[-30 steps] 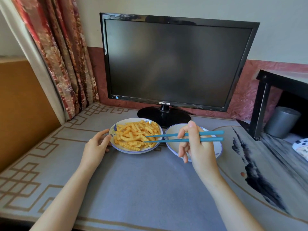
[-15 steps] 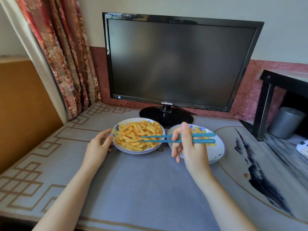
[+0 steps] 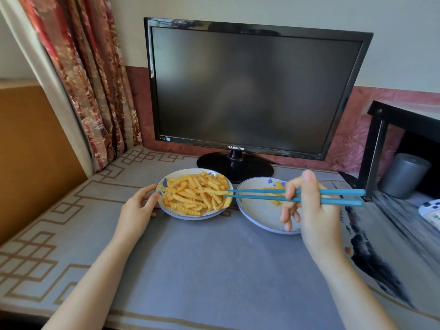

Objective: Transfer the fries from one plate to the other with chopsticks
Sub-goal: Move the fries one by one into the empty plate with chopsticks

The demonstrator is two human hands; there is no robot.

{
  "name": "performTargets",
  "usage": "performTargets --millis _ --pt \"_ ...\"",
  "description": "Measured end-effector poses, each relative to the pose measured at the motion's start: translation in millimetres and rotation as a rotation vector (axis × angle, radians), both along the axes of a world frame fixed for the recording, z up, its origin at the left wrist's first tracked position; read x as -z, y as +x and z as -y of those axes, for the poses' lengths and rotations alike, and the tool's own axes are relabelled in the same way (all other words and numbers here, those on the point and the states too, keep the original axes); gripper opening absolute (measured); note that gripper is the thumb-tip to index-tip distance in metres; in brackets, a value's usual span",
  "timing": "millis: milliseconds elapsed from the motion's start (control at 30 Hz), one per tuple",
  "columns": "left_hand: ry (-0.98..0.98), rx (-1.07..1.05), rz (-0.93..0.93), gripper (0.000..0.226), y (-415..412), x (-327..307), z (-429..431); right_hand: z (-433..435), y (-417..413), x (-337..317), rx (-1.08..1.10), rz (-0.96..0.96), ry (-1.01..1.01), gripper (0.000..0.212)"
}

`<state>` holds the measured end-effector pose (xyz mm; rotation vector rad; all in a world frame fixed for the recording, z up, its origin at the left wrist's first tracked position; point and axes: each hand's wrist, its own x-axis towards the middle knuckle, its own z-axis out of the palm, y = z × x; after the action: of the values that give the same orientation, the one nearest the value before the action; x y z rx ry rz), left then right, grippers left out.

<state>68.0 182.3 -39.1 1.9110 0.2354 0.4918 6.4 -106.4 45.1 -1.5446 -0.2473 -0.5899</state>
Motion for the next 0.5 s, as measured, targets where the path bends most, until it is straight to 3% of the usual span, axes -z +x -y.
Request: performTargets --millis 300,500 --pt "-0.011 0.002 0.001 0.030 0 0 0 52 1 -5 0.270 -0.012 0.046 0.044" --pt "-0.009 0.004 0.006 0.030 0 1 0 66 10 8 0.290 -0.129 0.006 0.042"
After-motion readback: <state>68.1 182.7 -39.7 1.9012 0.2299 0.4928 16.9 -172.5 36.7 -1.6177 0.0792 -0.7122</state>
